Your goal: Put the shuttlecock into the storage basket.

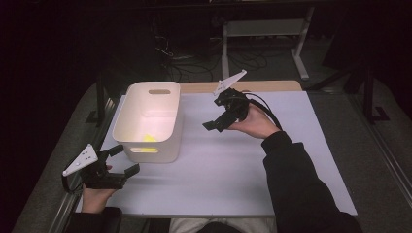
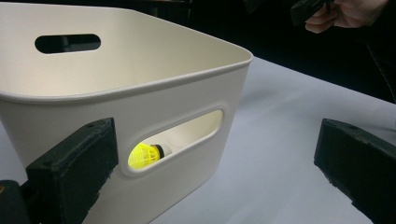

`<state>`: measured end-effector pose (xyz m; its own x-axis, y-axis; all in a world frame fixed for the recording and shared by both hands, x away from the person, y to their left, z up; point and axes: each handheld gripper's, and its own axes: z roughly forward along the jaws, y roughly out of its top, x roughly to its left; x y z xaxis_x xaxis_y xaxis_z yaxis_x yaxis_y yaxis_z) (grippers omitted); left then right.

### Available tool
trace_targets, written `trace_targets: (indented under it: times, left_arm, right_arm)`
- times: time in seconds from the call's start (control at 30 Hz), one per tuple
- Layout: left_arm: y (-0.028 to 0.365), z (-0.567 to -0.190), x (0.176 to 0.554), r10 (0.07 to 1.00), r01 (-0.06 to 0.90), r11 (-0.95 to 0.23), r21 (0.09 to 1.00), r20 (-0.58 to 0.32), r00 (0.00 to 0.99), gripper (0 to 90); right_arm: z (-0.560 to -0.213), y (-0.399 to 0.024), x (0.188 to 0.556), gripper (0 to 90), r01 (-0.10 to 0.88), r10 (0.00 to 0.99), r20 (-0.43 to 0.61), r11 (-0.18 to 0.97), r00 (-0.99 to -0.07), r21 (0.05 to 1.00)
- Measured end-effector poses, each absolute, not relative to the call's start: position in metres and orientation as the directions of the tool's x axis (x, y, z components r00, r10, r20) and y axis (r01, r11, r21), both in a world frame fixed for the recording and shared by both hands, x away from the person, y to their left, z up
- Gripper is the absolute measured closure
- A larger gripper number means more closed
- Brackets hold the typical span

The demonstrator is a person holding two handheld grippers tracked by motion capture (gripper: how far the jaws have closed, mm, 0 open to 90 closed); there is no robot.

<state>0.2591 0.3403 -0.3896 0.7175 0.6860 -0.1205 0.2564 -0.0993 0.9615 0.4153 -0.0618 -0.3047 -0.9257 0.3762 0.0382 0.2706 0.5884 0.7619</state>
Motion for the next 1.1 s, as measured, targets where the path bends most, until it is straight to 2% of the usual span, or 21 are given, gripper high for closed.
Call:
trace_targets:
  times: [0.2,1.1]
  left_arm:
    - [0.340,-0.390,0.259,0.688,0.260,-0.099,0.960,-0.123,0.715,0.0]
    - [0.340,-0.390,0.259,0.690,0.262,-0.100,0.960,-0.123,0.714,0.0]
  right_arm:
    - [-0.308,-0.069,0.412,0.0,0.263,0.387,0.019,0.589,-0.922,0.764]
    - [-0.323,-0.109,0.401,0.0,0.304,0.433,0.052,0.537,-0.900,0.787]
